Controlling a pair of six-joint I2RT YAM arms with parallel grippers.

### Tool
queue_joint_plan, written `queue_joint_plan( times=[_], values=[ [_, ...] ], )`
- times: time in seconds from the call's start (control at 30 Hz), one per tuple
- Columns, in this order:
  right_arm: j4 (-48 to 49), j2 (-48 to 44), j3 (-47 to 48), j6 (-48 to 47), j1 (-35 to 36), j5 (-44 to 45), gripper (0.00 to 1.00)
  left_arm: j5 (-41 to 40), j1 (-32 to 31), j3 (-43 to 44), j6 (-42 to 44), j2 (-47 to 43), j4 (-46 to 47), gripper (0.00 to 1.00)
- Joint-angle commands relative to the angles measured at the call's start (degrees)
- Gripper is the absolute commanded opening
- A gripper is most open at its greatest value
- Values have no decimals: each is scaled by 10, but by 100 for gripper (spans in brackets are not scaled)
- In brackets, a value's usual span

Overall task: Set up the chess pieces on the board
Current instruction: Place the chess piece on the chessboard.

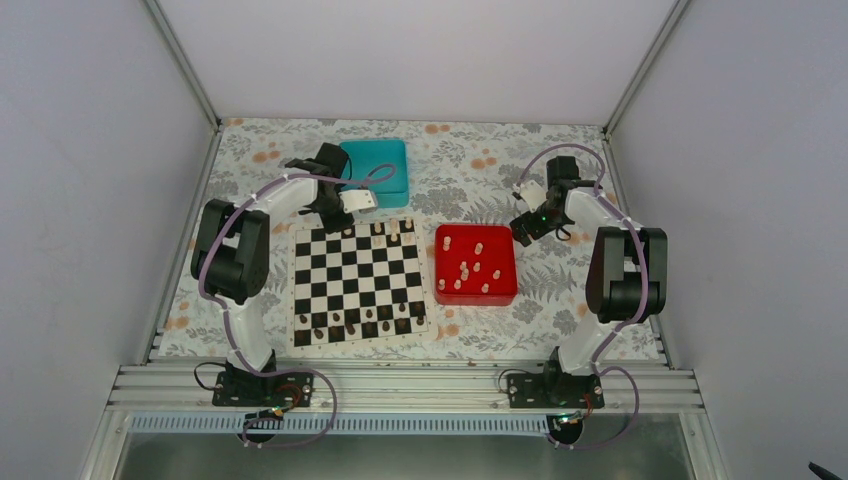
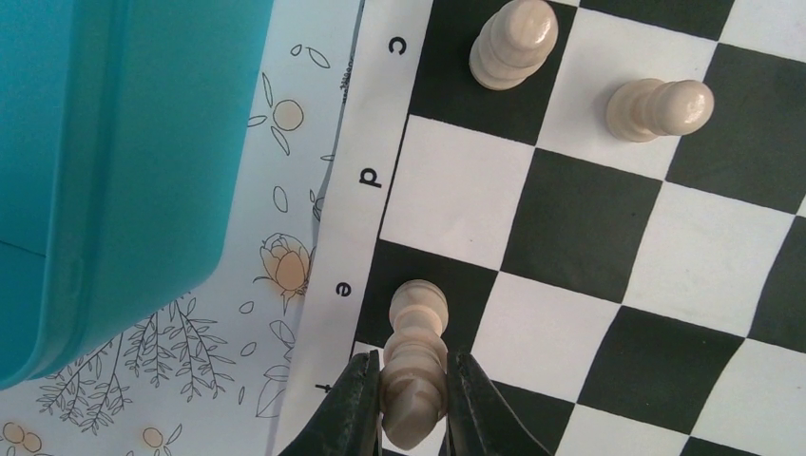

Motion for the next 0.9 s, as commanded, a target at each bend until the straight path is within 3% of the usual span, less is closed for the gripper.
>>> queue_joint_plan(
  times=[0.0,0.2,0.3,0.57,0.87],
  values=[
    [-5,9,10,-1,-1,-2,100,12,5,-4,6,12,-2,8],
    [-4,10,10,-3,-1,-3,100,10,3,15,6,5,-27,19],
    [-6,8,10,-2,-1,-3,100,5,3,27,6,0,-41,30],
    [-6,8,7,-5,-1,-6,100,-6,-6,73,6,-15,-71,49],
    [-5,7,6,-7,-1,-6,100,-48,-61,155,-4,-43,-130,50]
  ],
)
